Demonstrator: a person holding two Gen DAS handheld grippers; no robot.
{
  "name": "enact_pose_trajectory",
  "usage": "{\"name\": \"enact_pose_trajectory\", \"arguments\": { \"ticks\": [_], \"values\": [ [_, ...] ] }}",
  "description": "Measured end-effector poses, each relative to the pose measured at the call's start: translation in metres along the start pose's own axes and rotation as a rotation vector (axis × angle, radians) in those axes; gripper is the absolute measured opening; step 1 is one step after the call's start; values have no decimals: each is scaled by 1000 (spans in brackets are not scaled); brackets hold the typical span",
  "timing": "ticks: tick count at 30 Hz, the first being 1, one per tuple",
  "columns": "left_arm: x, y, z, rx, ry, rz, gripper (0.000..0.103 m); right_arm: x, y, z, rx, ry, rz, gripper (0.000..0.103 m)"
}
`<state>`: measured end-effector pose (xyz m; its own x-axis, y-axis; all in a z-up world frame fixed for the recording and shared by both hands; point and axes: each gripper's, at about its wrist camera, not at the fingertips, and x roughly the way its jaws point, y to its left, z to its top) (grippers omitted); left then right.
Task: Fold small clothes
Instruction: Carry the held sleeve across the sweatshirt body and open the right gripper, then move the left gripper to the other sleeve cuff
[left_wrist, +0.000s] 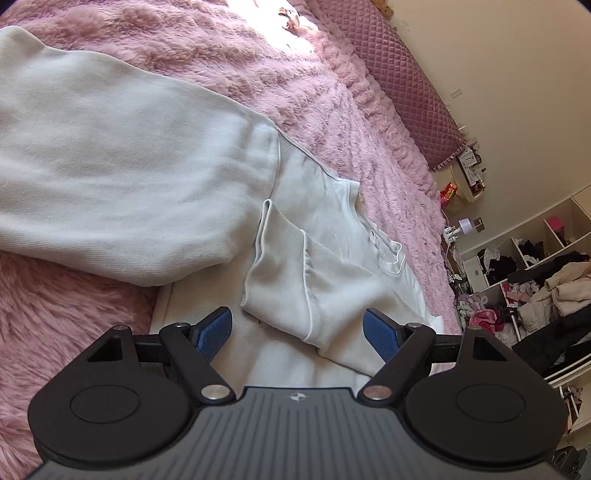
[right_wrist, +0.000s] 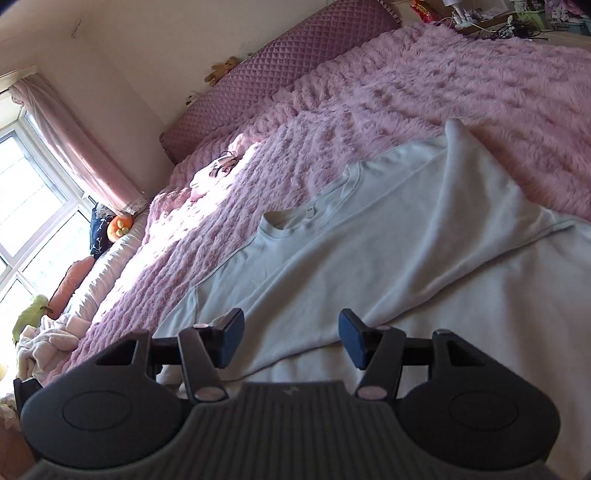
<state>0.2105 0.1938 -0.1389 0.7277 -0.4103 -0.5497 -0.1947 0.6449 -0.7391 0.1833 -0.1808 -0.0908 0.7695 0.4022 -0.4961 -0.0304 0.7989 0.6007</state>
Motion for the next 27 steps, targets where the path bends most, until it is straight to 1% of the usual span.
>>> {"name": "enact_pose_trajectory", "arguments": {
  "ticks": [3, 9, 11, 12, 13, 15, 16, 17, 19, 21, 22, 23, 25, 26, 27],
  "values": [
    [9, 9, -1, -52, -6, -6, 94, -16, -29, 7, 21, -15, -64, 55],
    [26, 9, 13, -69, -24, -2, 94, -27, -55, 2, 20, -33, -139, 55],
    [30, 8, 18, -81, -20, -25, 94, -25, -58, 2, 6, -48, -169, 55],
    [32, 7, 20, -91, -16, -51, 92, -24, -58, 2, -6, -56, -186, 55],
    [33, 7, 21, -97, -14, -76, 86, -23, -58, 3, -16, -63, -205, 56],
    [36, 8, 24, -122, 3, -126, 21, -21, -60, 6, -27, -78, -229, 57],
    [36, 7, 25, -122, 2, -124, 3, -20, -61, 9, -23, -84, -238, 57],
    [33, 4, 25, -103, -23, -110, 3, -19, -62, 12, -19, -91, -246, 58],
    [22, -3, 24, -45, -82, -124, 2, -16, -63, 19, -24, -108, -269, 58],
    [-1, -11, 21, 4, -184, -155, 2, -14, -64, 27, -36, -124, -286, 59],
    [-12, -12, 19, 12, -229, -161, 3, -12, -64, 30, -37, -129, -292, 60],
    [-20, -10, 16, 0, -253, -163, 2, -11, -65, 33, -38, -134, -297, 61],
    [-20, -5, 15, -11, -238, -135, 2, -8, -67, 37, -47, -140, -306, 62],
    [-18, -1, 14, 1, -235, -80, 2, -4, -67, 39, -53, -141, -315, 62],
    [-15, 4, 13, -3, -228, -49, 2, -2, -67, 40, -58, -142, -320, 62]
  ]
}}
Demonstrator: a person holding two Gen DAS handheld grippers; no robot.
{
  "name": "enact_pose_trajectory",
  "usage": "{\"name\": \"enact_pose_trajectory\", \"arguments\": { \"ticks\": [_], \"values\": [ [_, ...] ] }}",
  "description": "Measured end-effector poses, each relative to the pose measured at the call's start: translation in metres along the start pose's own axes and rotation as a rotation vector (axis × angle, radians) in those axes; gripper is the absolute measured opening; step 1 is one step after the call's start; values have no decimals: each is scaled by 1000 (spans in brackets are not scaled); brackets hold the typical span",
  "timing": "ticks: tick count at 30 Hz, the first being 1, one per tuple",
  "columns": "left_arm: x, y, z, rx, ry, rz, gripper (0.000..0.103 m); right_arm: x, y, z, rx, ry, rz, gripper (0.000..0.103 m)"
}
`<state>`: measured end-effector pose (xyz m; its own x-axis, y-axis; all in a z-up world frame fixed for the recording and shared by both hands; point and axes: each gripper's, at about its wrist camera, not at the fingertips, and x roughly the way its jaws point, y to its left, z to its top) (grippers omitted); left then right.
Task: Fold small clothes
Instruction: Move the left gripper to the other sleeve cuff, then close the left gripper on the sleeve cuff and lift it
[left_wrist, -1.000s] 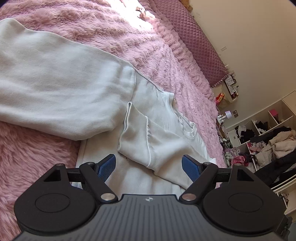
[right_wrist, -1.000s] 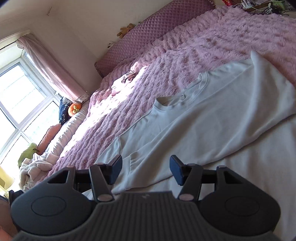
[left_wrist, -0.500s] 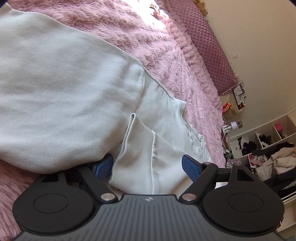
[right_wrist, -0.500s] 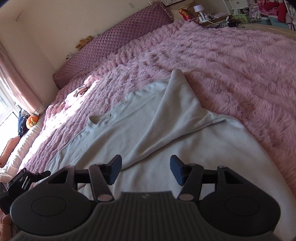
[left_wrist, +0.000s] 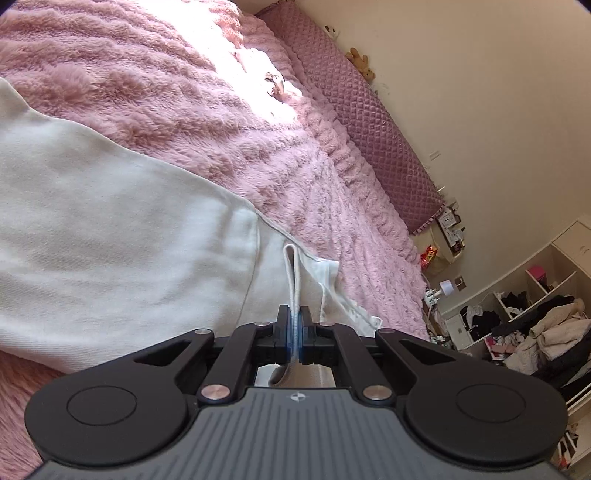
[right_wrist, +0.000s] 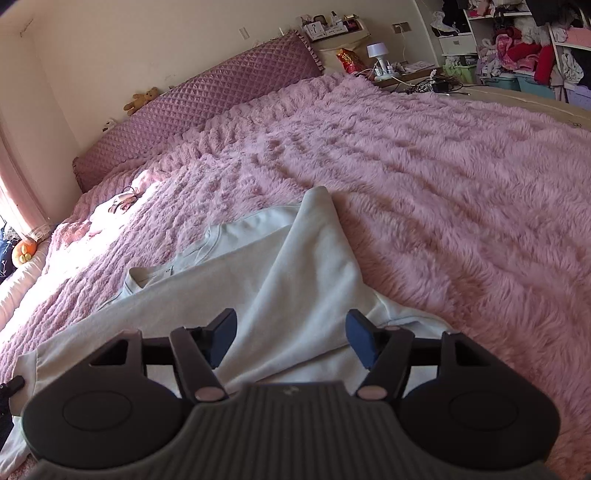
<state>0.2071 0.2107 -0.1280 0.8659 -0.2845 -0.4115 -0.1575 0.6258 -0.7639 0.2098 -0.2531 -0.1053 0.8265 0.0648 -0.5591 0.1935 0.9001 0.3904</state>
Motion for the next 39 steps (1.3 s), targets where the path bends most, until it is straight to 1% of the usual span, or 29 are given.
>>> {"name": "enact_pose_trajectory", "arguments": {
  "ticks": [2, 3, 6, 7, 9, 11, 13, 15, 17, 18, 20, 23, 26, 29, 33, 36, 39],
  "values": [
    [5, 11, -3, -34, 11, 37, 2, 5, 1, 0, -5, -1, -13, 62],
    [9, 16, -5, -33, 18, 65, 2, 8, 1, 0, -7, -1, -16, 62],
    [17, 23, -9, -35, 36, 109, 3, 18, 1, 0, -10, 11, -35, 63],
    [17, 24, -12, -32, 36, 115, 3, 22, 1, -1, -9, 19, -49, 63],
    [14, 22, -13, -34, 44, 103, 3, 27, 0, -3, -2, 38, -67, 63],
    [7, 23, -9, -58, 51, 84, 5, 31, -1, -5, -8, 54, -80, 63],
    [-9, 23, -4, -70, 46, 60, 22, 30, 1, -5, -16, 65, -93, 63],
    [-33, 21, 1, -66, 14, 63, 53, 21, 8, -5, -18, 48, -69, 63],
    [-62, 22, 6, -52, -23, 79, 64, 11, 22, -6, -44, 39, -24, 64],
    [-74, 25, 8, -51, -39, 87, 68, 7, 30, -8, -61, 39, -3, 66],
    [-105, 34, 14, -76, -81, 115, 73, -2, 53, -14, -96, 48, 65, 67],
    [-146, 54, 23, -133, -157, 185, 75, -12, 94, -29, -161, 73, 173, 67],
    [-184, 78, 29, -197, -270, 264, 75, -18, 133, -47, -210, 95, 259, 67],
    [-220, 107, 33, -276, -382, 340, 75, -21, 169, -66, -238, 125, 320, 68],
    [-249, 143, 40, -371, -464, 405, 75, -21, 205, -88, -264, 160, 368, 68],
    [-255, 163, 47, -409, -497, 437, 75, -20, 225, -101, -270, 185, 392, 68],
    [-252, 181, 52, -447, -515, 438, 75, -20, 235, -109, -297, 202, 400, 68]
  ]
}}
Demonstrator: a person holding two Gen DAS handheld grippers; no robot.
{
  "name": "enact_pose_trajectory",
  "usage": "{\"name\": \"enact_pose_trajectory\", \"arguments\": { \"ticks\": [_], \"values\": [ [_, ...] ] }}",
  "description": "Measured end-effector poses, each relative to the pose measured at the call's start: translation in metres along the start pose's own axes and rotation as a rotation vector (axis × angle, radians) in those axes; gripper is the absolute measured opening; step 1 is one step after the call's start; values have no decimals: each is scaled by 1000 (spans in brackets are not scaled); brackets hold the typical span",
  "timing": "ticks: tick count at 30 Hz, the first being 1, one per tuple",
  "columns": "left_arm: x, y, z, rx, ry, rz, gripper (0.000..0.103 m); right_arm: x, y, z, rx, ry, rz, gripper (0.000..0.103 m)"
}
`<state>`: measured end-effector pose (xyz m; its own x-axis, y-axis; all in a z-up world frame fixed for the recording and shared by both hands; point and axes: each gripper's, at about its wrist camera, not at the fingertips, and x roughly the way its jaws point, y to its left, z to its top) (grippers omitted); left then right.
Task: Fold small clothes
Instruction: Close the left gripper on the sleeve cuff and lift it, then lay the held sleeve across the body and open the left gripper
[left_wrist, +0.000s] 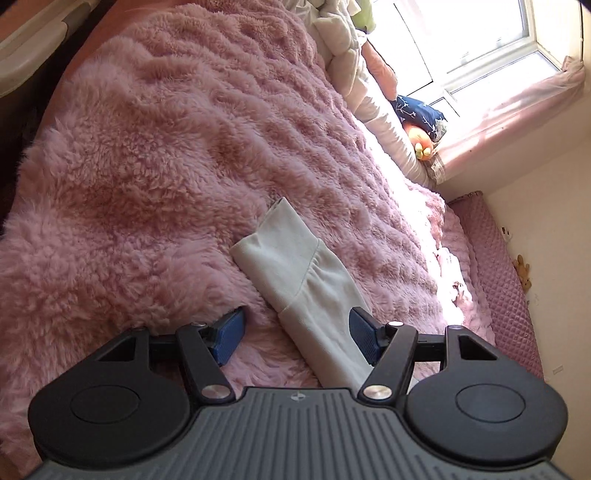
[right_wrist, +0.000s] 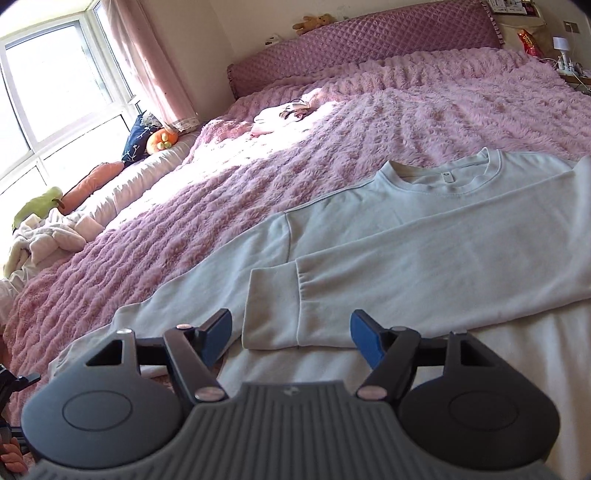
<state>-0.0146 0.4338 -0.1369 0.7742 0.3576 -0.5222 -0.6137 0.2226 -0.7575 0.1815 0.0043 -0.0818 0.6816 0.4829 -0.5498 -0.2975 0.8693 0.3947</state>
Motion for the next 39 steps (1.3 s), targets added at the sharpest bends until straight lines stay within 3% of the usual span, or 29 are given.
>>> {"name": "enact_pose_trajectory", "arguments": {
  "ticks": [5, 7, 9, 16, 24, 31, 39],
  "values": [
    [17, 2, 7, -16, -29, -33, 70, 3, 3, -3, -21, 21, -12, 68],
    [20, 0, 9, -9, -32, -72, 53, 4, -1, -4, -17, 24, -23, 68],
    [21, -3, 10, -4, -38, -97, 8, 4, -4, -5, -11, 29, -30, 68],
    [8, -33, 6, 74, -60, -185, 7, 2, -13, -8, 11, 38, -35, 68],
    [-1, -120, -24, 116, 36, -447, 7, -27, -30, -3, 37, -9, -21, 68],
    [3, -215, -110, 208, 211, -688, 7, -71, -78, 2, 93, -51, -68, 68],
    [19, -267, -232, 244, 437, -833, 7, -116, -141, 2, 157, -94, -170, 68]
  ]
}}
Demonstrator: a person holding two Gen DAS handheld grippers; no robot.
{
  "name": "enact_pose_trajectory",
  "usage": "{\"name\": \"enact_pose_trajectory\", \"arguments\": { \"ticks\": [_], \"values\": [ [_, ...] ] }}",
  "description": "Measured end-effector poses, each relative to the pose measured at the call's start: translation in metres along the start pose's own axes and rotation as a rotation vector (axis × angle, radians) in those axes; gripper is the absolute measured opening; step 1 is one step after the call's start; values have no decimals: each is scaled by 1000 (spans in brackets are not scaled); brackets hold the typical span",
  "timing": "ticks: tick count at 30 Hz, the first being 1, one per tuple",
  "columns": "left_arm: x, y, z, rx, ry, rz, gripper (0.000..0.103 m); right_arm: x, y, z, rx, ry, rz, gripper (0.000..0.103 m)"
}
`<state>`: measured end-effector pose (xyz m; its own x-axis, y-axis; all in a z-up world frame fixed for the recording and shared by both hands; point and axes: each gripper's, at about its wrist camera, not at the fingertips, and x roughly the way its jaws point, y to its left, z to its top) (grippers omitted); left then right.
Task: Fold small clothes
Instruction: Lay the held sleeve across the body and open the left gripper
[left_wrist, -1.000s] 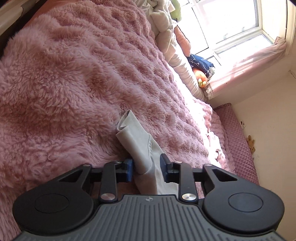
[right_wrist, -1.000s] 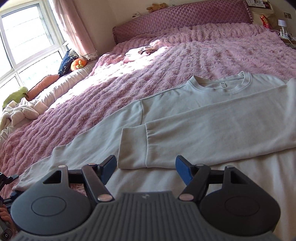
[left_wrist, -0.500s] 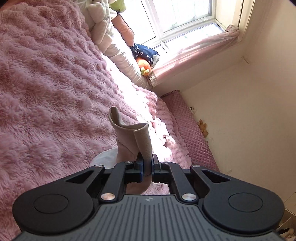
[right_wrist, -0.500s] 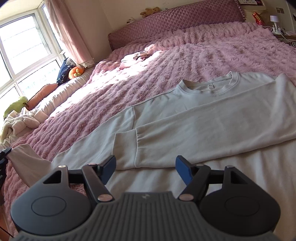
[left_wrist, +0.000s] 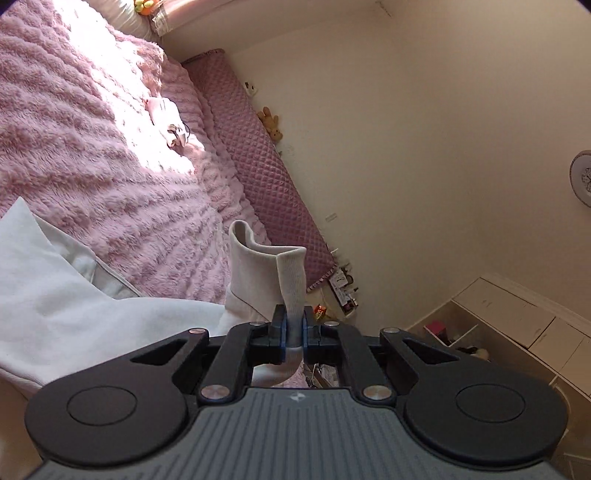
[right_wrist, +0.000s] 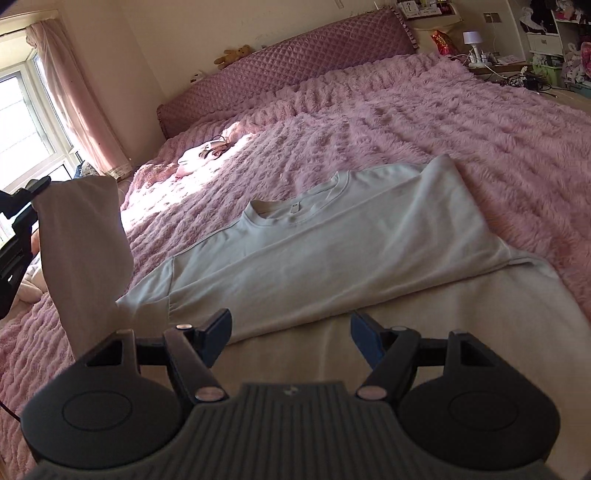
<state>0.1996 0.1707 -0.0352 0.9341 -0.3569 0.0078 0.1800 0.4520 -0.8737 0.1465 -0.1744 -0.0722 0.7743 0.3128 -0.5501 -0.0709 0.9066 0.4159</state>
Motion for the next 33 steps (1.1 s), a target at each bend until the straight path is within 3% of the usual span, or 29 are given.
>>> {"name": "enact_pose_trajectory", "arguments": {
  "ticks": [6, 11, 19, 22, 24, 27, 28, 30, 33],
  "values": [
    [51, 1, -69, -31, 143, -51, 7, -20, -41, 3, 41, -22, -61, 68],
    [84, 19, -122, -50, 277, -17, 7, -32, -71, -2, 64, -24, -112, 68],
    [115, 34, -181, 60, 416, 73, 7, -43, -109, -12, 117, -15, -177, 68],
    [125, 32, -190, 121, 477, 101, 9, -43, -116, -13, 127, -22, -189, 68],
    [127, 27, -195, 150, 542, 136, 21, -42, -118, -10, 137, -35, -195, 68],
    [119, 13, -189, 224, 597, 115, 27, -37, -119, 1, 144, -68, -196, 68],
    [111, 6, -183, 253, 599, 91, 30, -35, -119, 5, 148, -79, -194, 68],
    [90, -7, -166, 325, 578, 46, 49, -26, -118, 17, 160, -97, -179, 68],
    [49, -12, -132, 457, 519, 55, 57, -8, -115, 31, 166, -104, -142, 68]
  ]
}}
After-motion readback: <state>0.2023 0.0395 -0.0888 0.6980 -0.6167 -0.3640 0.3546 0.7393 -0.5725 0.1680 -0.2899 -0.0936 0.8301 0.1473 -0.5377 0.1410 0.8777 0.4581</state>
